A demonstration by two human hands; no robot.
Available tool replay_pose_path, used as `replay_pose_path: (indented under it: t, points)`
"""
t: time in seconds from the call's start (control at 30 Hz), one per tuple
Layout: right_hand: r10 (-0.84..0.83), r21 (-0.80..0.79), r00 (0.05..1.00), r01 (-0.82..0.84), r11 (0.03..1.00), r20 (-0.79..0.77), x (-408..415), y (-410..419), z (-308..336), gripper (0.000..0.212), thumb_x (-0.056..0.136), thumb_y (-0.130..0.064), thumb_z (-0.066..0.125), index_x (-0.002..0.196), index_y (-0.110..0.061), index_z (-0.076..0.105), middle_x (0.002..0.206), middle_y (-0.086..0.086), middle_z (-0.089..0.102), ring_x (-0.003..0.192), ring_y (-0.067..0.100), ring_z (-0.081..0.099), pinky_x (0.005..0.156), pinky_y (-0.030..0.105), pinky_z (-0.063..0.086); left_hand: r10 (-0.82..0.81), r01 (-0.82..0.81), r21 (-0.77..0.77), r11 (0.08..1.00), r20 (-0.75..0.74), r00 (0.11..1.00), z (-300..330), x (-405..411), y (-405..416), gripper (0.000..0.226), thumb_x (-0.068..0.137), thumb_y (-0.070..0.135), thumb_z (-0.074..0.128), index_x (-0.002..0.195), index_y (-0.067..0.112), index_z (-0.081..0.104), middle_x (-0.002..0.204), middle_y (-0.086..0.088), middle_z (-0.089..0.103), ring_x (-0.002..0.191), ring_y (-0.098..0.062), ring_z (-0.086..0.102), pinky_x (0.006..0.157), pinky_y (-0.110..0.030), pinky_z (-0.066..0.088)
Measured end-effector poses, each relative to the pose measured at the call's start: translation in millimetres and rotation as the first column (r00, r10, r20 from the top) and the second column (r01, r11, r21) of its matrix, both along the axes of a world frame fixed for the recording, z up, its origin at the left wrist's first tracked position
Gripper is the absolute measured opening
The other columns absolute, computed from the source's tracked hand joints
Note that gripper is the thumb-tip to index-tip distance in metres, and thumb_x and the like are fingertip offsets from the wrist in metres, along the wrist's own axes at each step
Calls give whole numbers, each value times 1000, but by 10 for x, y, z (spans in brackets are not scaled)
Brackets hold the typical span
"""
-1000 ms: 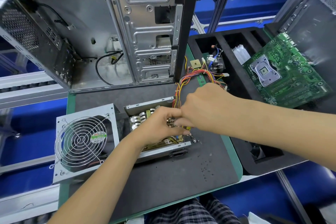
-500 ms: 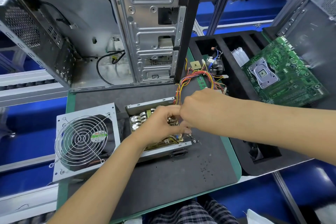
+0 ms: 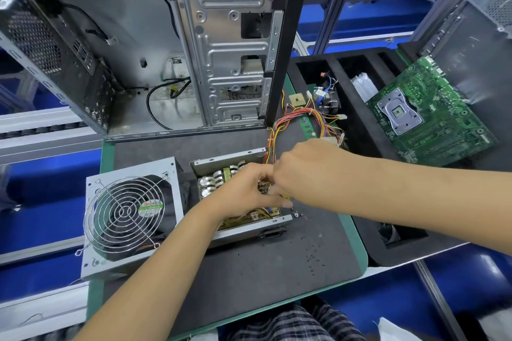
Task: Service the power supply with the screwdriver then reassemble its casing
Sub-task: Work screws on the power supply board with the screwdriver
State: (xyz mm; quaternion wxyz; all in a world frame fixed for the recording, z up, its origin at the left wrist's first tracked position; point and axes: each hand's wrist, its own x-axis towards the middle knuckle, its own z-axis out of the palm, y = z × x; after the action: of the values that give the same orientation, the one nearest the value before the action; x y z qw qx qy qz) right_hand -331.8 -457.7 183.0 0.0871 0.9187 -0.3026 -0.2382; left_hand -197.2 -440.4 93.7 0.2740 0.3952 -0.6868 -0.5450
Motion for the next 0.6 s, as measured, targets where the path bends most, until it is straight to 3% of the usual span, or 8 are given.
replay_pose_path:
  t: [0.1, 0.17, 0.23, 0.3, 0.37, 0.47, 0.53, 0.6]
  points:
    - [11, -98, 998, -6, 995, 58, -27, -21, -6, 48, 101, -32, 40, 58, -15, 27, 57, -2, 28, 58, 20, 37, 44, 24, 16, 9, -9, -21, 1000, 0, 1000, 3, 29, -16, 21, 74, 4, 82, 81, 21, 72, 89, -10, 67, 84, -21, 60, 79, -38, 50]
    - [-9, -98, 998, 14, 995, 55, -48, -11, 8, 41, 99, -26, 42, 60, -14, 32, 62, -2, 37, 61, 23, 47, 45, 23, 17, -2, 2, -16, 1000, 5, 1000, 5, 55, -11, 21, 77, 3, 80, 85, 21, 74, 88, -8, 68, 85, -22, 61, 84, -45, 50]
    - [-25, -38, 997, 27, 999, 70, -83, -3, 57, 22, 96, -32, 47, 84, -14, 49, 74, 1, 47, 68, 24, 57, 43, 25, 15, -10, 11, -23, 1000, 25, 1000, -13, 50, -11, 11, 80, 1, 76, 88, 8, 73, 79, 7, 67, 78, -11, 59, 85, -44, 49]
    - [-14, 40, 998, 12, 999, 67, -123, -13, 92, 26, 92, -28, 56, 113, -19, 44, 74, 0, 38, 54, 15, 41, 41, 27, 14, 0, 2, -30, 1000, 49, 999, -12, 40, -29, 17, 81, 0, 73, 93, 12, 73, 89, 0, 70, 86, -18, 63, 87, -40, 49]
    - [-9, 94, 999, 6, 996, 36, -166, -61, 77, 36, 88, -12, 57, 120, -19, 43, 69, -3, 24, 49, 12, 23, 41, 27, 14, -26, 27, -29, 999, 39, 999, -5, 30, -41, 28, 82, -2, 71, 95, 22, 72, 96, -8, 70, 93, -25, 62, 89, -32, 48]
    - [5, 20, 1000, -5, 1000, 0, -126, -73, 77, 11, 93, -21, 55, 103, -15, 56, 60, -2, 28, 47, 17, 30, 41, 26, 13, -5, 5, 7, 1000, -23, 1000, 36, 0, -40, 37, 77, 3, 78, 86, 37, 67, 87, 10, 67, 84, -12, 59, 86, -27, 45]
    - [3, -54, 1000, -3, 999, -1, -70, -50, 57, 25, 97, -31, 47, 79, -15, 54, 63, -2, 39, 60, 23, 50, 43, 25, 13, 50, -47, 40, 998, -64, 997, 29, -38, -49, 39, 70, 8, 85, 79, 41, 67, 81, 10, 66, 81, -8, 56, 82, -33, 46]
    - [-40, -85, 999, 41, 996, 17, -80, -66, 22, 40, 99, -31, 40, 64, -14, 35, 68, -1, 42, 65, 23, 48, 44, 25, 14, 90, -82, 72, 994, -102, 991, 21, -66, -47, 32, 68, 5, 86, 77, 32, 69, 79, -9, 67, 79, -18, 56, 81, -43, 50]
